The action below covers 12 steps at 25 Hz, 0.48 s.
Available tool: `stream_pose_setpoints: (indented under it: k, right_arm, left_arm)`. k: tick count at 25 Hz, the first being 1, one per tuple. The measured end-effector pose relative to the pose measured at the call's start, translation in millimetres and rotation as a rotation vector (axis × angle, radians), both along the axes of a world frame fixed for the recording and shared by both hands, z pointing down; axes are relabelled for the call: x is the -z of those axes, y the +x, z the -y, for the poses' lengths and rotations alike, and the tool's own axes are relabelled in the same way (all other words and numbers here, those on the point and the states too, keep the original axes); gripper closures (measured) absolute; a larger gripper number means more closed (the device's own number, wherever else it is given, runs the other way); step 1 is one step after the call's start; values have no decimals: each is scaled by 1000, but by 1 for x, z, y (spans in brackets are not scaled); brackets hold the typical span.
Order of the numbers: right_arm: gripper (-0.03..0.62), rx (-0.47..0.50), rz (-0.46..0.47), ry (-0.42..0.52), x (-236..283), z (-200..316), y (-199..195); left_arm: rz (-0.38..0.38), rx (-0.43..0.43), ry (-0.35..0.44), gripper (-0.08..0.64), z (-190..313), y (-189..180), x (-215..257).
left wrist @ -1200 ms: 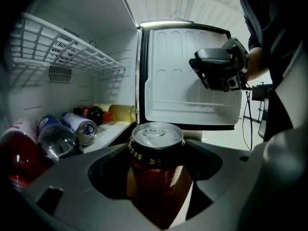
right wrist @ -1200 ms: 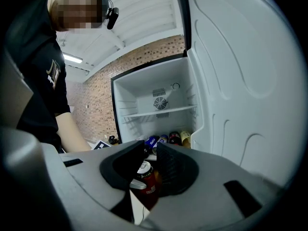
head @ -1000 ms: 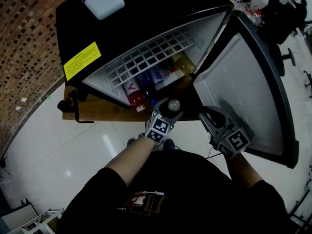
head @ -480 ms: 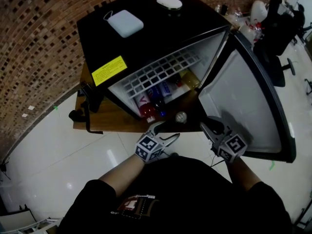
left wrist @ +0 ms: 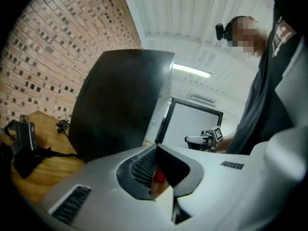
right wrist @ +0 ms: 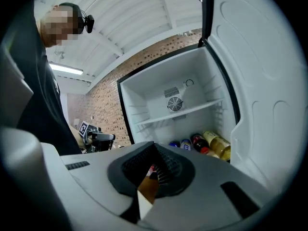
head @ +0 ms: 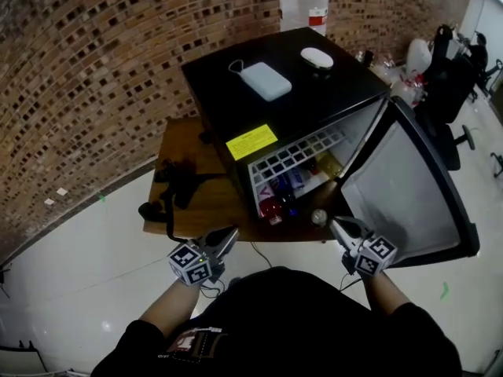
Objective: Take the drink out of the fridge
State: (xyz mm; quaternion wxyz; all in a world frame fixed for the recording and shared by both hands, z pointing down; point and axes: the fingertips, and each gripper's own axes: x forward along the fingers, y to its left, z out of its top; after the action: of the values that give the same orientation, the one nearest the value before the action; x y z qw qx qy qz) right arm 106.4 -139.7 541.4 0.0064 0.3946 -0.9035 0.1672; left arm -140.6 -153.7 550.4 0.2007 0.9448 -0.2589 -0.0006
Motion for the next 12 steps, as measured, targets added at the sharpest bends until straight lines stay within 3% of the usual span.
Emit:
stream_pose_setpoints:
  k: [5, 12]
  right_arm:
    - [589, 16, 27, -10, 2, -6, -33]
    - [589, 46, -8, -29, 2, -13, -49]
  left_arm:
    - [13, 32, 5, 560, 5, -56, 9]
    - [14, 31, 1, 560, 5, -71, 10]
